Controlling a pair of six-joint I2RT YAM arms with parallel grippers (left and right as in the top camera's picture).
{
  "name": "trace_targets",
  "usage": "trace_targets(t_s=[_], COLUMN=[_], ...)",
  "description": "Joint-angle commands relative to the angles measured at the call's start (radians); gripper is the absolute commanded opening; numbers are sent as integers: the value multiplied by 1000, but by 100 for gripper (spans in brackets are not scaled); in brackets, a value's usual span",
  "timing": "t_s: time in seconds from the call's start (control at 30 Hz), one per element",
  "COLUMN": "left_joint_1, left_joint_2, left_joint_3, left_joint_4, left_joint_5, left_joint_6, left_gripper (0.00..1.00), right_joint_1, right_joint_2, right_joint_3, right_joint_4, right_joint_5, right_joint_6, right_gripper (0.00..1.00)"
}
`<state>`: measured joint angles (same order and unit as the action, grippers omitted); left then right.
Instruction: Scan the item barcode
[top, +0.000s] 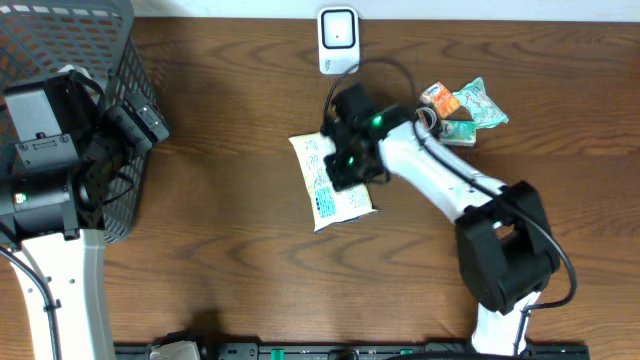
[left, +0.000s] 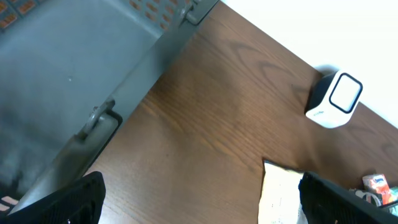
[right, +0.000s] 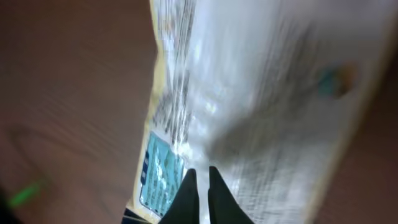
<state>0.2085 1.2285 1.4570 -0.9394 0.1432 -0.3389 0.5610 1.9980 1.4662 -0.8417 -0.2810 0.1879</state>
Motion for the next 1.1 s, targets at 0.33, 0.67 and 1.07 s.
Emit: trace_targets(t_s=[0.33, 0.67, 1.07], left_joint_1=[5, 5, 5], left_joint_2=[0, 0, 0], left_joint_3=[1, 1, 1], left_joint_4=[-2, -2, -2], left_joint_5=[-10, -10, -10], left_joint_6=[13, 13, 13], left_gripper=[98, 98, 98], right_joint_1=[-87, -76, 45], right_joint_2=[4, 5, 5], right_joint_3=[192, 326, -70], right_joint_4=[-195, -363, -154], right_joint_5=[554, 56, 274], right_joint_6=[221, 11, 163], right_gripper=[1, 3, 1])
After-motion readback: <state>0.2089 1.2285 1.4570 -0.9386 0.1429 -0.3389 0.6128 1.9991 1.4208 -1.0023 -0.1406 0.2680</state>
